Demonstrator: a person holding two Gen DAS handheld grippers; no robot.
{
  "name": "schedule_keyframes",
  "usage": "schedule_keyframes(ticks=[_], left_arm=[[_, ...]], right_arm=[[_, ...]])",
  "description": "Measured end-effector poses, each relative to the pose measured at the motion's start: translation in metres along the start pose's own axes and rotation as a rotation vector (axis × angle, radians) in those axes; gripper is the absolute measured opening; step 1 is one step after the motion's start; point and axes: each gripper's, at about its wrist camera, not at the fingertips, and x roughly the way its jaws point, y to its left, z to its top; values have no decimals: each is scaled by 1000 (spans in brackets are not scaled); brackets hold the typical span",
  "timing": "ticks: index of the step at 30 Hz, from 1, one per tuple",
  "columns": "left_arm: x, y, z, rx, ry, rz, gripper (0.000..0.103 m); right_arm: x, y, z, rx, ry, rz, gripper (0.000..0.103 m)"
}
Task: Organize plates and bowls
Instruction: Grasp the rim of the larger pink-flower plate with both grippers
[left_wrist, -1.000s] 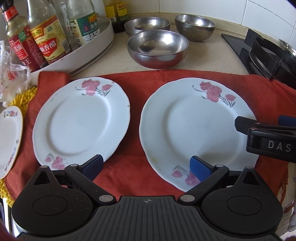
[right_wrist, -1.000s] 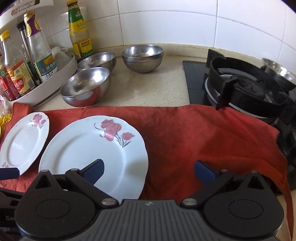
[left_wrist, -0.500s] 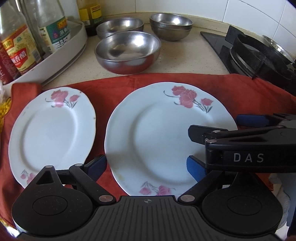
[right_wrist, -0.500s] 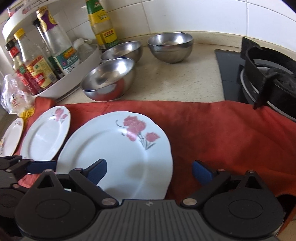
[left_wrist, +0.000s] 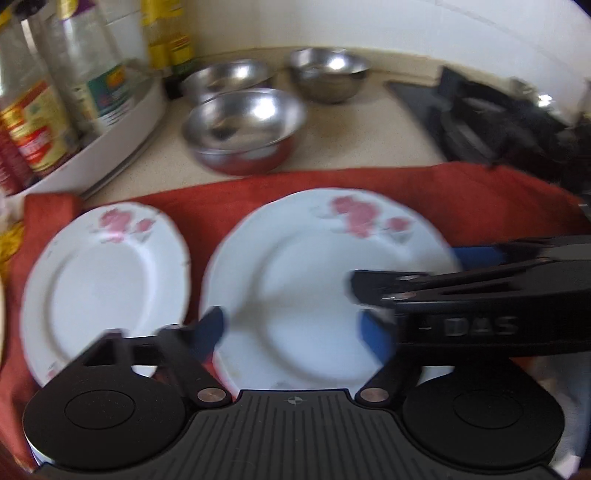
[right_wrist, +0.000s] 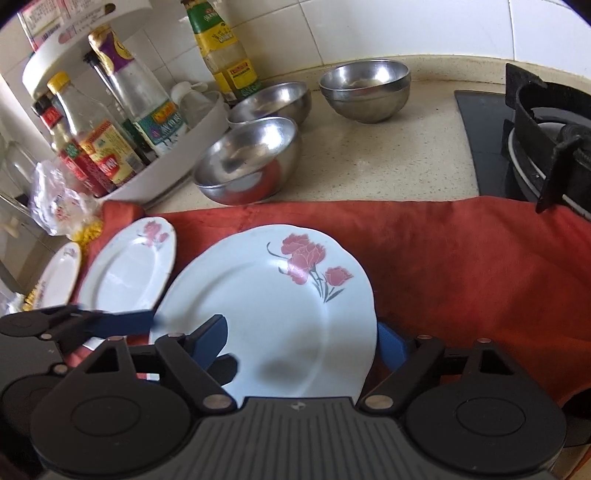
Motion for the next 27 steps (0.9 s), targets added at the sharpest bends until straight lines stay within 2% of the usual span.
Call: schedule_keyframes(ticks=[1, 2, 3, 5, 6, 8, 9, 12, 14, 20, 27], left_arm=[[-2, -5, 1, 23, 2, -41, 71], [-2, -11, 2, 54, 1, -44, 81], [-2, -15, 1, 70, -5, -14, 85], [-9, -11, -3, 53, -45, 32, 77], [-13, -4, -4, 34, -58, 35, 77], [-16, 10, -7, -11, -65, 37, 89], [-13, 16, -10, -34, -58, 35, 89], [2, 27, -12, -80, 30, 8, 82], [8, 27, -14, -86, 48, -19, 88], [12, 33, -12, -119, 22, -57, 92], [15, 27, -6, -105, 19, -16, 89]], right_arm=[[0, 1, 0, -2, 5, -5, 80], [1, 1, 0, -3, 13, -22, 80], [1, 0, -1, -4, 16, -46, 80], [-1, -5, -2, 16, 0, -56, 80], [-2, -8, -2, 25, 1, -50, 80], [-1, -9, -2, 13, -2, -49, 79], [0, -8, -2, 2, -1, -49, 80], [4, -4, 0, -29, 0, -33, 80], [7, -2, 2, -44, 5, -26, 80], [8, -2, 4, -63, 33, 23, 84], [1, -13, 3, -4, 49, 74, 84]])
